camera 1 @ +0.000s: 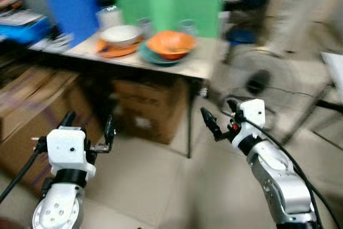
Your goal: Setting the table
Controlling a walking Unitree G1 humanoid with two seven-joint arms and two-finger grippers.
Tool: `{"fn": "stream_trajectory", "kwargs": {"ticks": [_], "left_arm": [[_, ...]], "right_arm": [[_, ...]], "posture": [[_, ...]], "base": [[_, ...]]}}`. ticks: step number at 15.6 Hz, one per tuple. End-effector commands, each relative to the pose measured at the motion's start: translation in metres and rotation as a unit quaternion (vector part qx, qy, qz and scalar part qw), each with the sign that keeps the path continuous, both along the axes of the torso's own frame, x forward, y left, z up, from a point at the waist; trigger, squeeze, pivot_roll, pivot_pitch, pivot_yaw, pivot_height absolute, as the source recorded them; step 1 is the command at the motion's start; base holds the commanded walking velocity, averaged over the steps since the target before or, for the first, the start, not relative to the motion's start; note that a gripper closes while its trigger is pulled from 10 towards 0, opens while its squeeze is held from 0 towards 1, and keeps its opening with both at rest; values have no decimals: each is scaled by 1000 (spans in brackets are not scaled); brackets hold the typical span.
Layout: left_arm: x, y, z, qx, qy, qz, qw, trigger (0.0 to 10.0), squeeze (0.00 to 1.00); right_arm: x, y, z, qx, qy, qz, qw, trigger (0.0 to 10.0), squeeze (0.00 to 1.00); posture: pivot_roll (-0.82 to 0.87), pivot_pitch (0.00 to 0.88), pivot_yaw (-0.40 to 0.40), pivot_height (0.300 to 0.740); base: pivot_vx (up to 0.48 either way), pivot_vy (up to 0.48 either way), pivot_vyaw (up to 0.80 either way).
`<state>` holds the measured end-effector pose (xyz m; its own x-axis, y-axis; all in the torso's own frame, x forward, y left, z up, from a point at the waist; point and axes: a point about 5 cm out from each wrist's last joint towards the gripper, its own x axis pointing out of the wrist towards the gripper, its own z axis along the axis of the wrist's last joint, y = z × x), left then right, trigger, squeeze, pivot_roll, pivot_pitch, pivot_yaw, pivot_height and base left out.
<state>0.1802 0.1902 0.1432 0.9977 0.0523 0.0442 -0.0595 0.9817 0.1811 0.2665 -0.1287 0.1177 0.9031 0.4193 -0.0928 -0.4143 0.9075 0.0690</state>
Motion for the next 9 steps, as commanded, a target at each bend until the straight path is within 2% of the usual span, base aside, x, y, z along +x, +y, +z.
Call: {"fn": "stream_trajectory", "kwargs": {"ticks": [1, 7, 9], "left_arm": [[3, 1, 3, 5, -3, -1, 1000, 10000, 0], [7, 0, 6, 3, -3, -7, 1000, 10000, 0], [9, 0, 8, 1, -6, -7, 1000, 10000, 0]], "right_arm": [[3, 4, 3, 12, 5, 10, 1000, 10000, 0], [12, 1, 15, 33, -7, -10, 999, 10000, 0], [15, -1, 20, 41, -26, -48, 998, 10000, 0]], "posture": [[-13, 0, 29, 740], [-15, 0, 30, 740], [-29, 0, 43, 740]], "base": [[352, 0, 0], [351, 0, 0], [351, 0, 0]]}}
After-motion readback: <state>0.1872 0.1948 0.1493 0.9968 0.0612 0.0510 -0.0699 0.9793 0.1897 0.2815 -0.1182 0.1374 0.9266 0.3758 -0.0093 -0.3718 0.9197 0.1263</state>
